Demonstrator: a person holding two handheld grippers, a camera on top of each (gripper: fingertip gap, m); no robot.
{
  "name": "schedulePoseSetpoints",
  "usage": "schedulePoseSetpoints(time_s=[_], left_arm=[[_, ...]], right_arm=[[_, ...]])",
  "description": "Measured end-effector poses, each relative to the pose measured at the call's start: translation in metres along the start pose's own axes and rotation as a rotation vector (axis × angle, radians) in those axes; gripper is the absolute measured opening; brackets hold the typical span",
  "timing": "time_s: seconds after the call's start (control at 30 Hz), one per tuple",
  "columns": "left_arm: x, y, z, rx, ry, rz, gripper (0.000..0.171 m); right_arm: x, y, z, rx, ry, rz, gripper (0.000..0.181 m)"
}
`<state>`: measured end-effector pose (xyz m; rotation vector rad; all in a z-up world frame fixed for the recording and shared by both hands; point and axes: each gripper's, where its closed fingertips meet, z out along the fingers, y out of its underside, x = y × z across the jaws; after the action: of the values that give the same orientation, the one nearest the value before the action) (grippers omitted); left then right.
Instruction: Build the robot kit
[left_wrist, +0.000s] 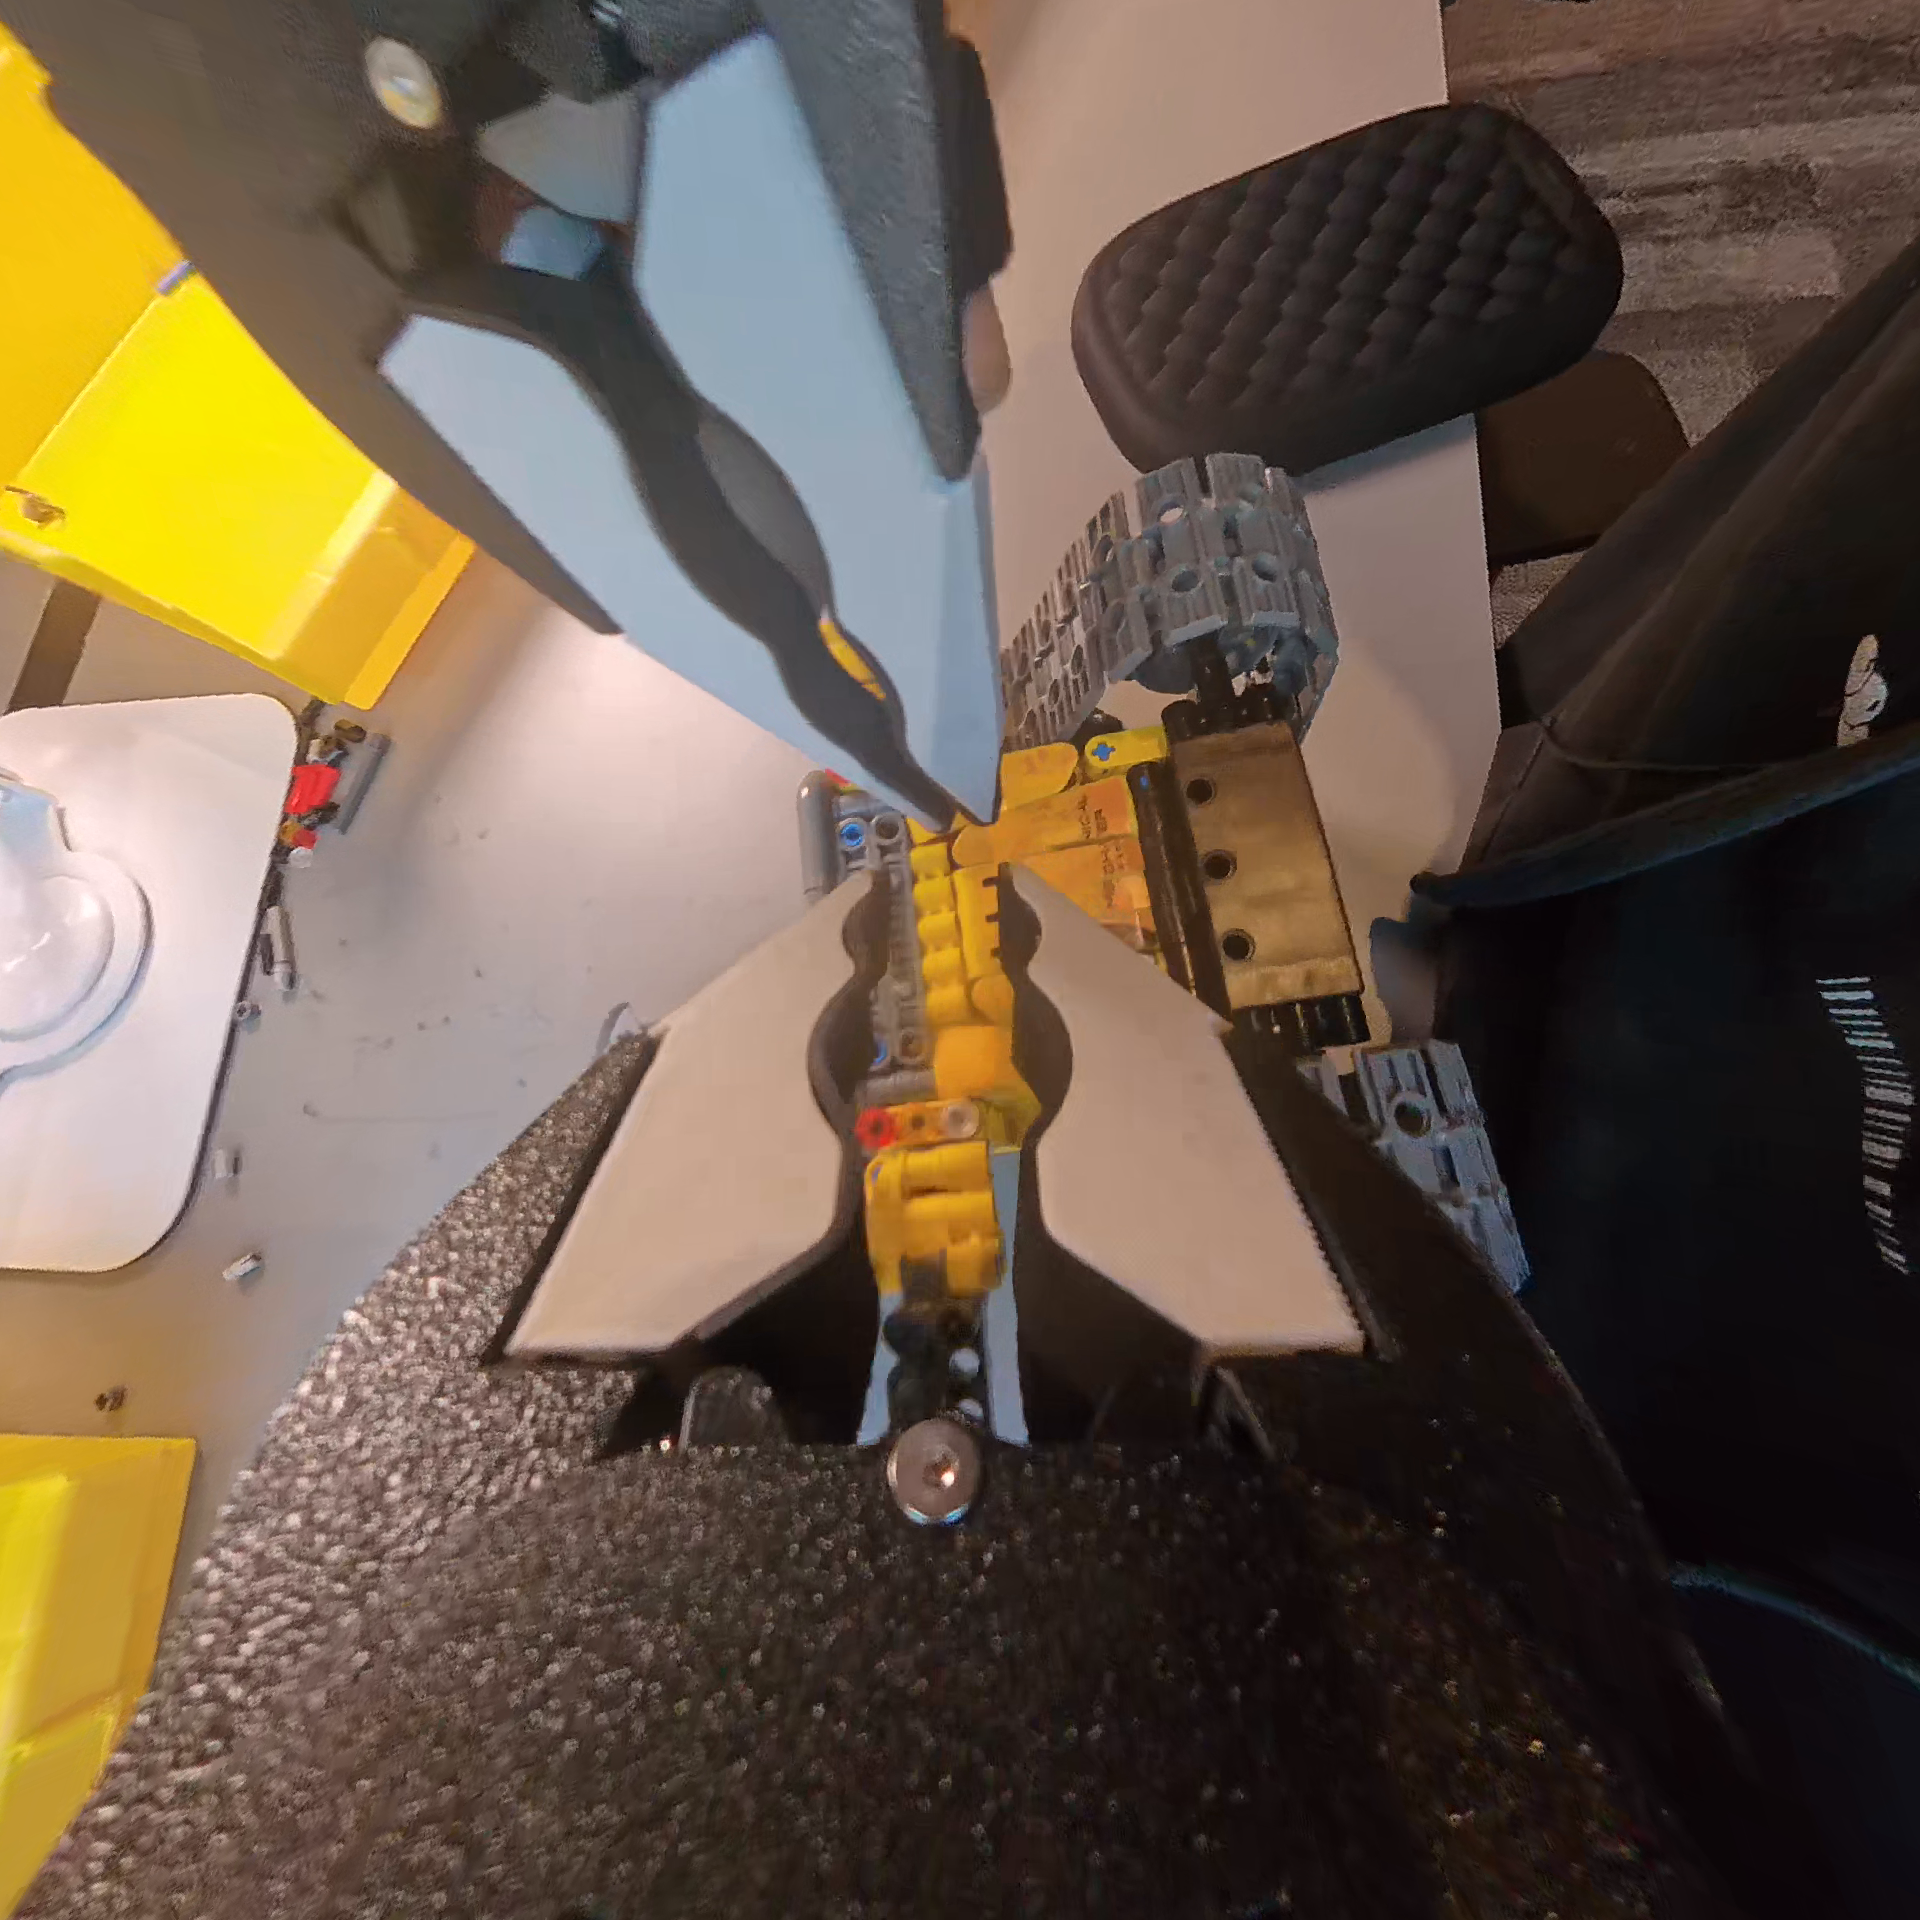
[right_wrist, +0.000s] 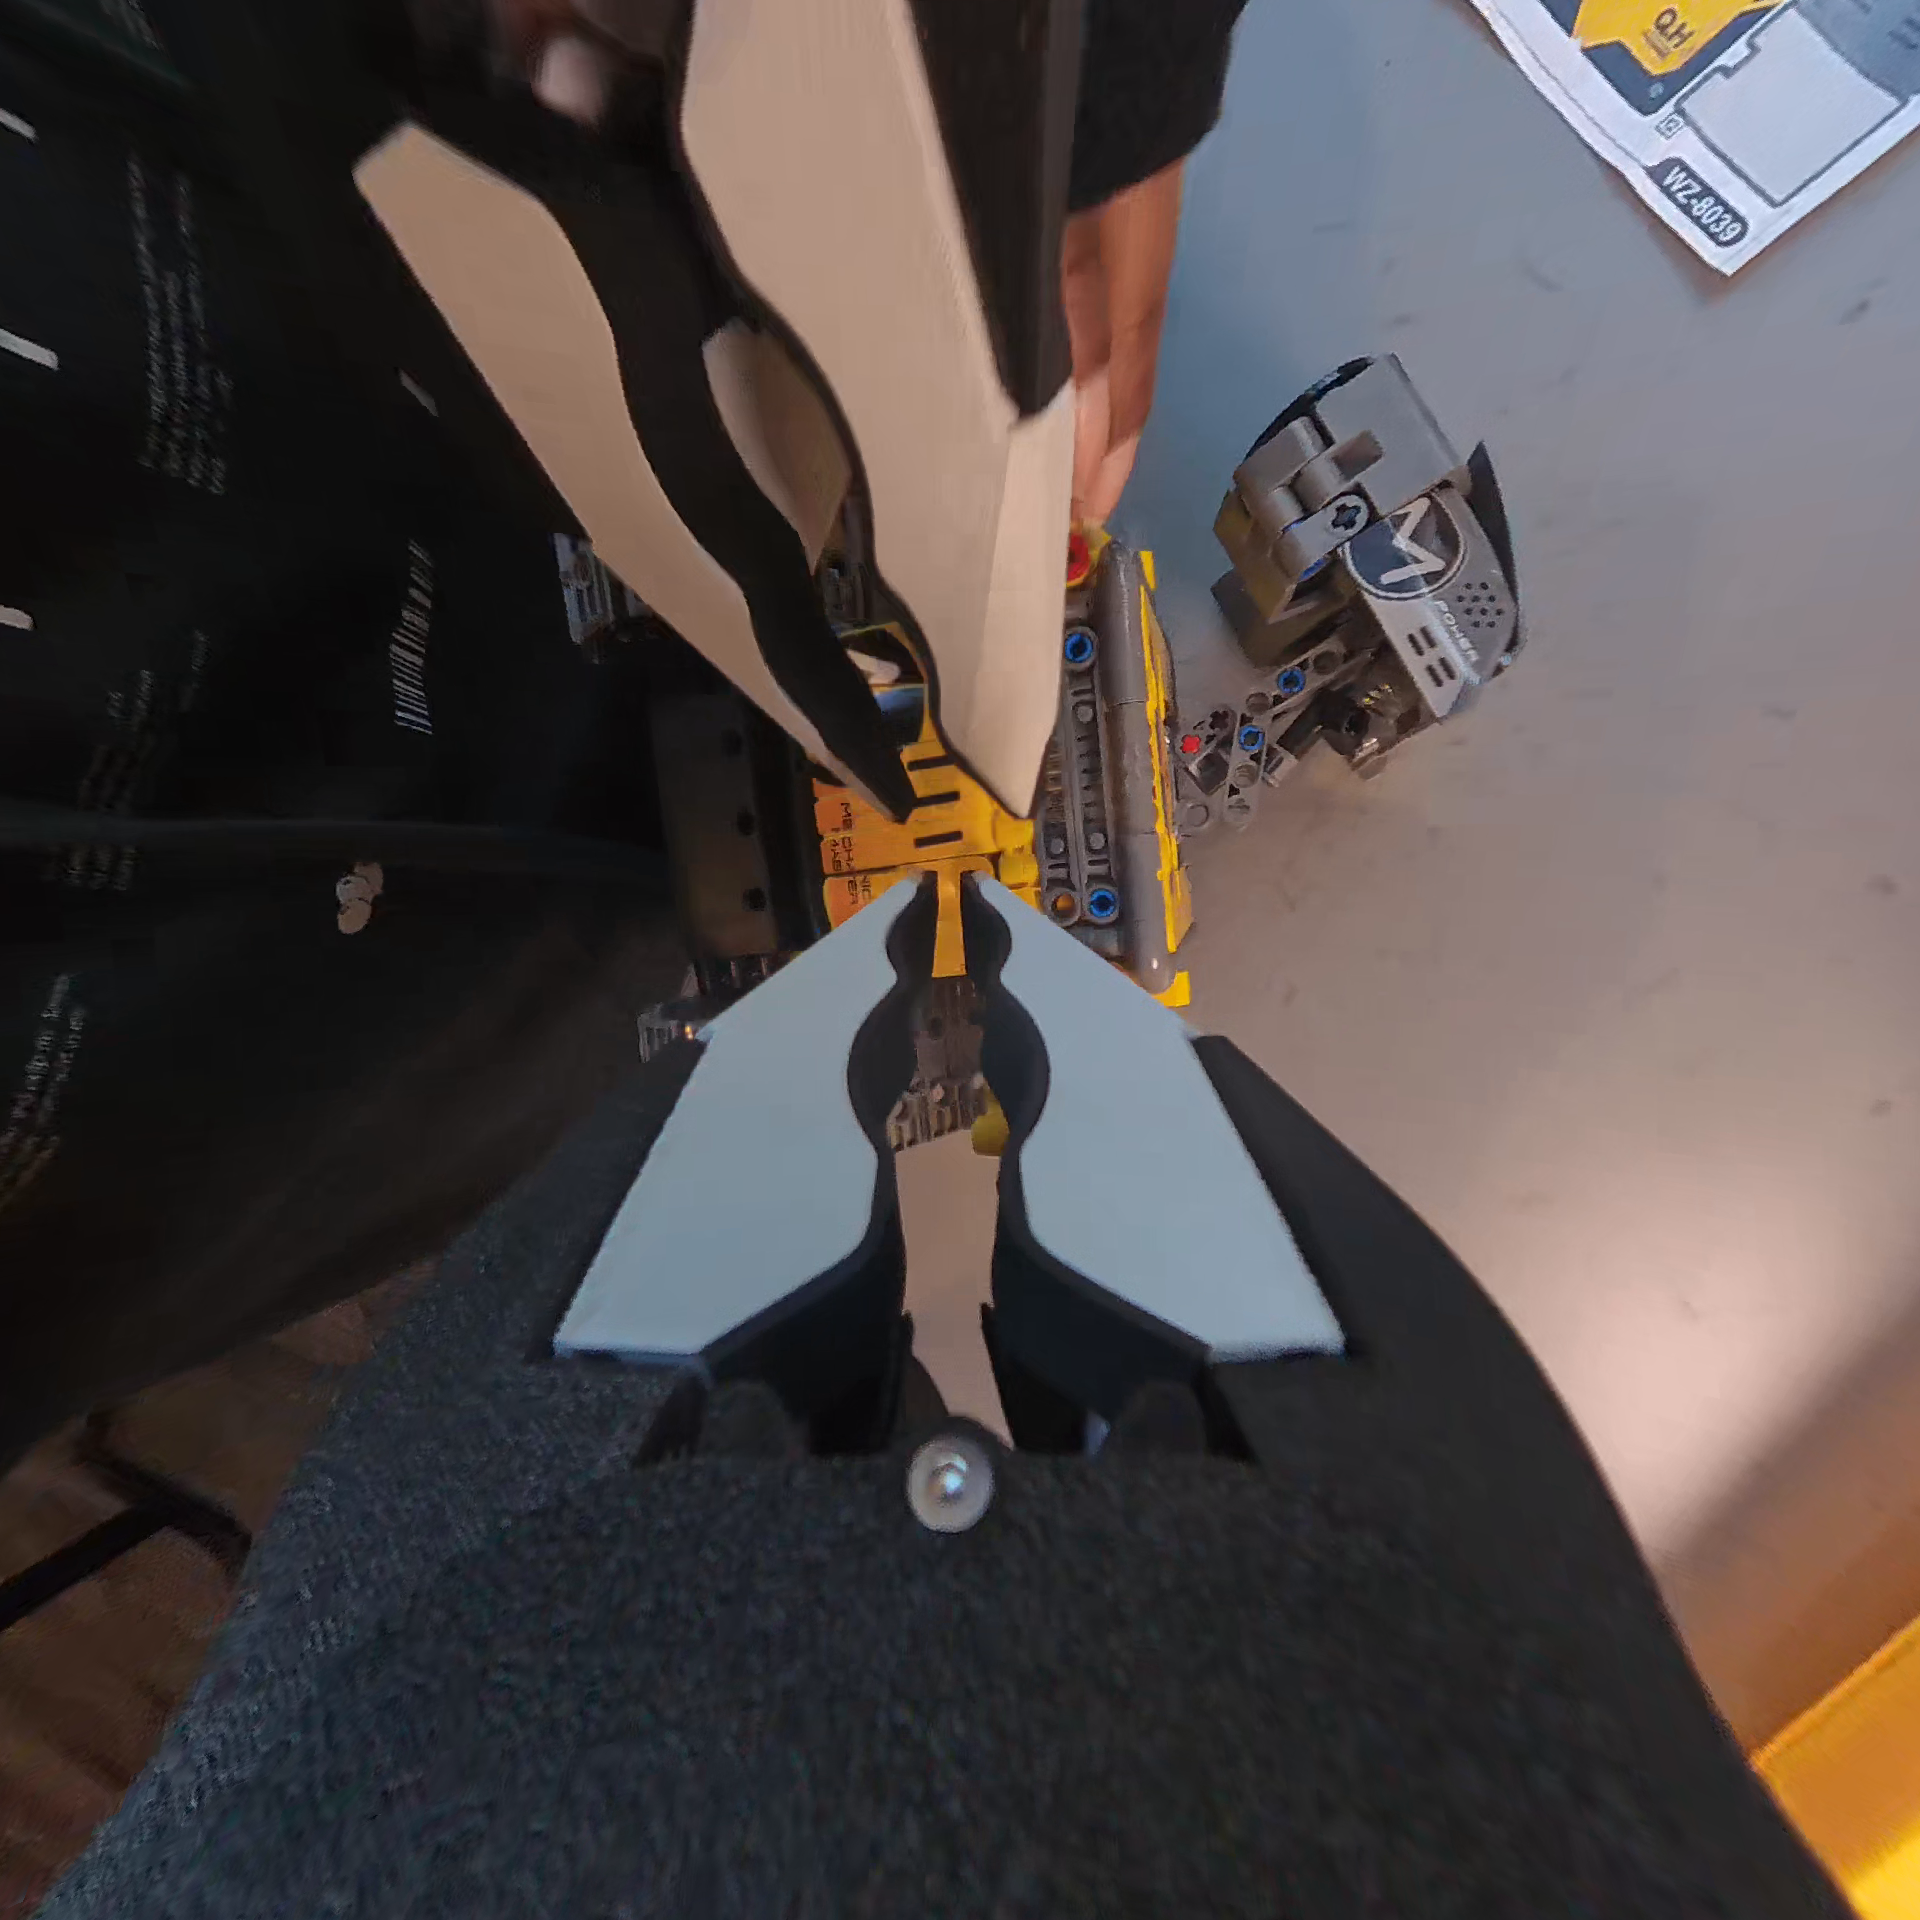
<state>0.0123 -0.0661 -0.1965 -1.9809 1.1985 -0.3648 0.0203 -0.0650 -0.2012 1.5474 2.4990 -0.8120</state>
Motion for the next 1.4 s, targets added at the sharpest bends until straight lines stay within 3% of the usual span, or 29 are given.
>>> schedulePoseSetpoints(time_s=[0.1, 0.23, 0.3, 0.4, 0.77, 0.93, 1.17, 1.4], left_arm=[[-0.01, 0.008, -0.014, 0.018, -0.003, -0.059, 0.033], [-0.007, 0.03, -0.023, 0.032, 0.1, -0.182, 0.051], [-0.001, 0.044, -0.022, 0.018, 0.15, -0.216, 0.041], [-0.002, 0.058, -0.015, 0.025, 0.115, -0.215, 0.026], [0.002, 0.057, -0.015, 0.114, 0.107, -0.215, 0.025], [0.003, 0.055, -0.016, 0.132, 0.104, -0.207, 0.025], [0.004, 0.057, -0.019, 0.148, 0.1, -0.212, 0.025], [0.005, 0.055, -0.019, 0.16, 0.101, -0.221, 0.025]], right_arm=[[0.005, 0.001, 0.002, -0.028, 0.032, -0.042, 0.003], [0.008, 0.007, 0.008, -0.086, 0.044, -0.065, 0.002], [0.011, 0.009, 0.007, -0.105, 0.066, -0.083, 0.0], [0.016, 0.012, 0.005, -0.113, 0.093, -0.079, 0.0], [0.024, 0.021, -0.005, -0.135, 0.173, -0.062, 0.0], [0.018, 0.008, -0.003, -0.077, 0.13, -0.036, 0.0], [0.019, 0.016, -0.001, -0.089, 0.103, 0.035, 0.0], [0.0, 0.01, 0.003, -0.095, 0.06, -0.063, 0.0]])
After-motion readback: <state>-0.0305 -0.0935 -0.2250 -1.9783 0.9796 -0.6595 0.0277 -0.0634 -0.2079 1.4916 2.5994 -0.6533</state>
